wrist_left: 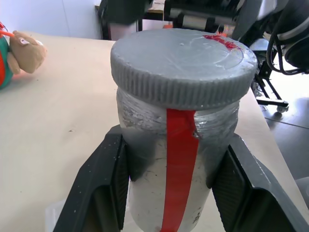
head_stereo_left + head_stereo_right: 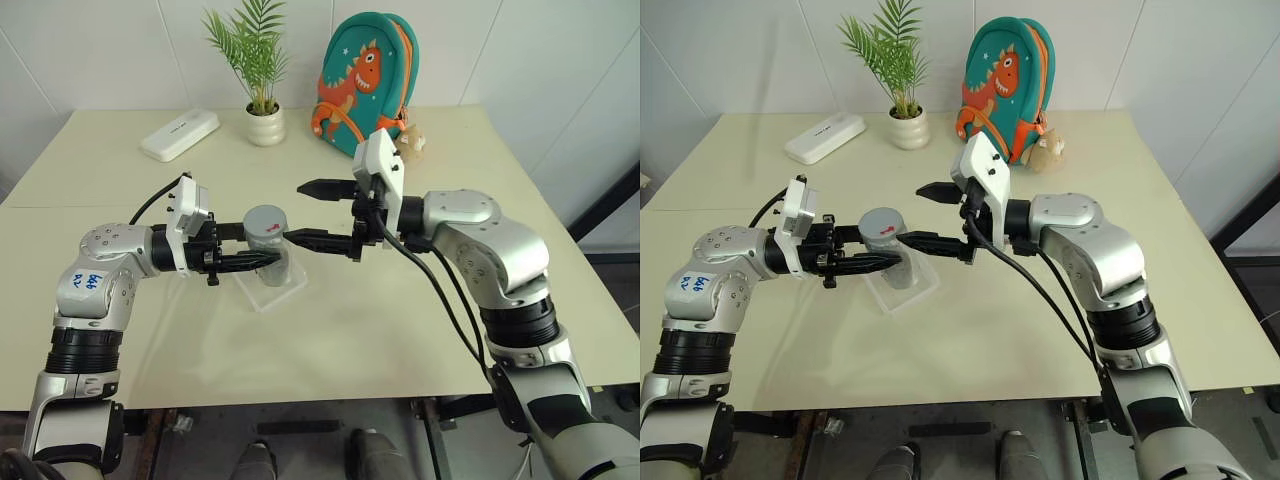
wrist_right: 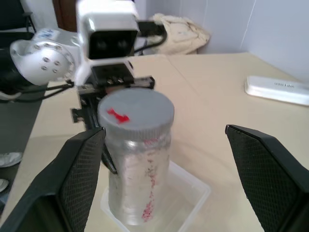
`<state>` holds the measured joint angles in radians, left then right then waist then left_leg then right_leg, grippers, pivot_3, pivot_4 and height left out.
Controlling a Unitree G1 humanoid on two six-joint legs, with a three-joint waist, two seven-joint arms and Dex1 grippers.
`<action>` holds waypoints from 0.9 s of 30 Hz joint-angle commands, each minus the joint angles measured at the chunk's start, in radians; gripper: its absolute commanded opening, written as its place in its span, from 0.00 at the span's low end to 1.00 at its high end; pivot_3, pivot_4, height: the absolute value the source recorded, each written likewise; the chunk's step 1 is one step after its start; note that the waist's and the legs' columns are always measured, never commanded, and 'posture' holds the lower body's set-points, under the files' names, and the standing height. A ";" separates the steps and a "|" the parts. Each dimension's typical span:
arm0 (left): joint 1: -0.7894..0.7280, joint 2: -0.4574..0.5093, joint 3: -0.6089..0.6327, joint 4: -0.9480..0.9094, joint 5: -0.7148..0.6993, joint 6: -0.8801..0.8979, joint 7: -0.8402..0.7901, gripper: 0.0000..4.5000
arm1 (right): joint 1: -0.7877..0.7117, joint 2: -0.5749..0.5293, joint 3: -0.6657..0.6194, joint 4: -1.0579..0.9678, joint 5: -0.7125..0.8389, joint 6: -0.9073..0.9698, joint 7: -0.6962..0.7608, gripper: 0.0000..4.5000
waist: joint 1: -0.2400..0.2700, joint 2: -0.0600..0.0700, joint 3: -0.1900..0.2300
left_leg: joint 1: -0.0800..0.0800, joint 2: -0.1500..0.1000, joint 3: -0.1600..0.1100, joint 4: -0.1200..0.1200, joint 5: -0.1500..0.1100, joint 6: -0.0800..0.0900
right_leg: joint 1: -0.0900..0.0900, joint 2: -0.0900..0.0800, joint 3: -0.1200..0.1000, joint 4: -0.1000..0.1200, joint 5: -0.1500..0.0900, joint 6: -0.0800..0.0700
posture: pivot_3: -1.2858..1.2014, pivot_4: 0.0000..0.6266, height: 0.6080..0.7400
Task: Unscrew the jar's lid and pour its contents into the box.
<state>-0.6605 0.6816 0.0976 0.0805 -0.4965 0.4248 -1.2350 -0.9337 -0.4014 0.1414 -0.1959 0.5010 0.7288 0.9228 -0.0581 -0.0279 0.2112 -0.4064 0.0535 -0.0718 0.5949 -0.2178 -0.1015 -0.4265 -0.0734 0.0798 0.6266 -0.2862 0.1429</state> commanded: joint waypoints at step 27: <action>-0.068 -0.021 -0.035 -0.012 -0.013 -0.034 -0.025 0.43 | -0.089 0.238 0.048 0.148 0.014 -0.041 -0.140 0.92 | -0.001 0.000 0.000 | 0.000 0.000 0.000 0.000 0.000 0.000 | 0.000 0.000 0.000 0.001 0.000 0.000 | 0.52 0.24 1.00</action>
<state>-0.7029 0.6614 0.0571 0.0961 -0.4958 0.4025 -1.2573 -0.9913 -0.1739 0.1921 -0.0359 0.5215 0.7201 0.7738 -0.0589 -0.0277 0.2112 -0.4064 0.0535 -0.0717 0.5953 -0.2176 -0.1012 -0.4267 -0.0733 0.0802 0.6273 -0.2861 0.1429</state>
